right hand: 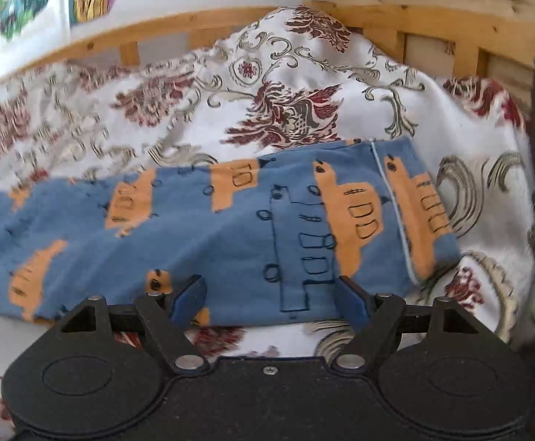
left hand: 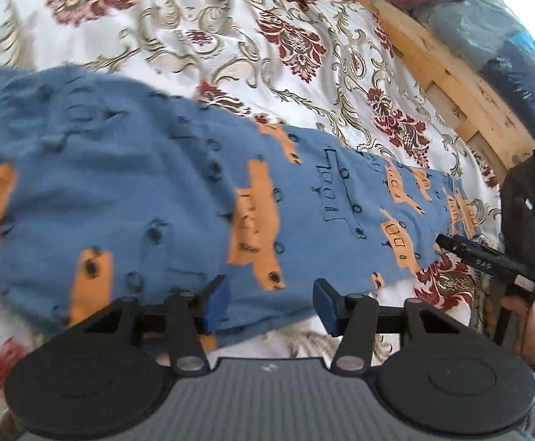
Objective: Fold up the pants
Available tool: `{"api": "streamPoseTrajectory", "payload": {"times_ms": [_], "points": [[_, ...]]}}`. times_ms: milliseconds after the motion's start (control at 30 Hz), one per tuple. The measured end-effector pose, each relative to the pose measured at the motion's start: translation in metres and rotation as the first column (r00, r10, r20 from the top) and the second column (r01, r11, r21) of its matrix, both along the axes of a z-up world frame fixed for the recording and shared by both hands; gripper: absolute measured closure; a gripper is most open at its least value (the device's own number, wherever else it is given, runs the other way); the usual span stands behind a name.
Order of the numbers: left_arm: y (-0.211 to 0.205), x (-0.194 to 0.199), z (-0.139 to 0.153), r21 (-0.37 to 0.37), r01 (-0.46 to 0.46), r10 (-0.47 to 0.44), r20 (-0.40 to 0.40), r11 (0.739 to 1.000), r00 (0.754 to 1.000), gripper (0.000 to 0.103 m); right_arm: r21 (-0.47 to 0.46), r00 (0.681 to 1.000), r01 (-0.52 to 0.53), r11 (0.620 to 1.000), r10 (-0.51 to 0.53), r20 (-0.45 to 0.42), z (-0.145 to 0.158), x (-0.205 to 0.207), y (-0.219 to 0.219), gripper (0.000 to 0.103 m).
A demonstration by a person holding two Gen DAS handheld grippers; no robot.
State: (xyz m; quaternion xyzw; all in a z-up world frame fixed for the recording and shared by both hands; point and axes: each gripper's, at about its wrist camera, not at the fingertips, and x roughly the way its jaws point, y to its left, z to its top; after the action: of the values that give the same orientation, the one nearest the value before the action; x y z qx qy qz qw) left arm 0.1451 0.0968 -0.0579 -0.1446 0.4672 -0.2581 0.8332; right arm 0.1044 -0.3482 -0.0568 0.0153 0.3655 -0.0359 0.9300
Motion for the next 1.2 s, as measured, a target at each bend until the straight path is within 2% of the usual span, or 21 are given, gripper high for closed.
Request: {"api": "streamPoseTrajectory", "payload": {"times_ms": [100, 167, 200, 233, 333, 400, 500, 600, 700, 767, 833, 867, 900, 933, 1000, 1067, 1133, 1167, 1200], "points": [[0.011, -0.004, -0.001, -0.015, -0.012, 0.011, -0.030, 1.000, 1.000, 0.048, -0.092, 0.999, 0.012, 0.996, -0.015, -0.033, 0.001, -0.009, 0.006, 0.021], [0.016, -0.007, 0.003, 0.009, -0.018, 0.019, -0.065, 1.000, 0.998, 0.046, -0.147, 0.998, 0.019, 0.989, -0.028, -0.064, 0.006, -0.019, 0.005, 0.021], [0.018, -0.009, 0.007, 0.025, -0.013, 0.015, -0.083, 1.000, 0.996, 0.036, -0.186, 0.997, 0.023, 0.982, -0.036, -0.066, 0.011, -0.023, 0.007, 0.021], [0.018, -0.010, 0.014, 0.049, -0.002, 0.007, -0.094, 0.999, 0.996, 0.022, -0.211, 0.998, 0.018, 0.977, -0.030, -0.053, 0.016, -0.026, 0.009, 0.020], [0.015, -0.012, 0.041, 0.123, 0.062, -0.059, -0.027, 0.990, 0.998, 0.016, -0.192, 0.998, -0.062, 0.979, 0.062, -0.004, 0.041, -0.024, 0.021, 0.010], [0.007, -0.003, 0.060, 0.150, 0.112, -0.119, 0.035, 0.982, 0.992, 0.013, -0.148, 0.985, -0.165, 0.975, 0.170, 0.021, 0.053, -0.008, 0.036, 0.007], [-0.013, 0.021, 0.080, 0.189, 0.136, -0.162, 0.124, 0.972, 0.979, 0.004, -0.054, 0.942, -0.331, 0.942, 0.333, 0.041, 0.063, 0.026, 0.066, 0.004], [-0.039, 0.054, 0.086, 0.276, 0.155, -0.210, 0.182, 0.949, 0.961, 0.003, 0.024, 0.868, -0.497, 0.868, 0.496, 0.025, 0.061, 0.071, 0.096, 0.004], [-0.059, 0.088, 0.078, 0.356, 0.202, -0.274, 0.167, 0.913, 0.947, 0.003, 0.074, 0.782, -0.622, 0.779, 0.624, 0.001, 0.053, 0.113, 0.116, 0.005], [-0.065, 0.107, 0.067, 0.408, 0.231, -0.311, 0.142, 0.884, 0.940, 0.003, 0.109, 0.751, -0.654, 0.748, 0.660, -0.025, 0.047, 0.138, 0.124, 0.007], [-0.070, 0.121, 0.053, 0.437, 0.248, -0.326, 0.111, 0.864, 0.939, 0.006, 0.161, 0.723, -0.677, 0.719, 0.690, -0.041, 0.044, 0.158, 0.125, 0.017], [-0.070, 0.126, 0.046, 0.428, 0.259, -0.328, 0.095, 0.866, 0.940, 0.009, 0.186, 0.707, -0.687, 0.702, 0.705, -0.050, 0.041, 0.166, 0.126, 0.021], [-0.070, 0.130, 0.039, 0.402, 0.277, -0.333, 0.074, 0.873, 0.940, 0.016, 0.218, 0.691, -0.695, 0.686, 0.720, -0.061, 0.038, 0.176, 0.128, 0.034], [-0.068, 0.133, 0.033, 0.376, 0.293, -0.337, 0.057, 0.879, 0.940, 0.018, 0.255, 0.680, -0.695, 0.672, 0.730, -0.070, 0.035, 0.181, 0.129, 0.043], [-0.068, 0.133, 0.027, 0.347, 0.310, -0.348, 0.051, 0.885, 0.936, 0.018, 0.305, 0.655, -0.700, 0.646, 0.751, -0.089, 0.031, 0.188, 0.132, 0.047], [-0.068, 0.135, 0.024, 0.345, 0.325, -0.365, 0.056, 0.881, 0.929, 0.019, 0.286, 0.626, -0.725, 0.627, 0.773, -0.105, 0.028, 0.191, 0.138, 0.053], [-0.068, 0.136, 0.022, 0.346, 0.335, -0.374, 0.051, 0.877, 0.926, 0.024, 0.279, 0.617, -0.731, 0.622, 0.778, -0.120, 0.024, 0.192, 0.140, 0.071], [-0.068, 0.138, 0.022, 0.346, 0.334, -0.373, 0.050, 0.877, 0.927, 0.027, 0.286, 0.617, -0.728, 0.623, 0.777, -0.124, 0.022, 0.193, 0.140, 0.075], [-0.067, 0.138, 0.022, 0.345, 0.334, -0.372, 0.047, 0.877, 0.927, 0.031, 0.293, 0.618, -0.726, 0.623, 0.777, -0.121, 0.020, 0.193, 0.140, 0.084]]}}
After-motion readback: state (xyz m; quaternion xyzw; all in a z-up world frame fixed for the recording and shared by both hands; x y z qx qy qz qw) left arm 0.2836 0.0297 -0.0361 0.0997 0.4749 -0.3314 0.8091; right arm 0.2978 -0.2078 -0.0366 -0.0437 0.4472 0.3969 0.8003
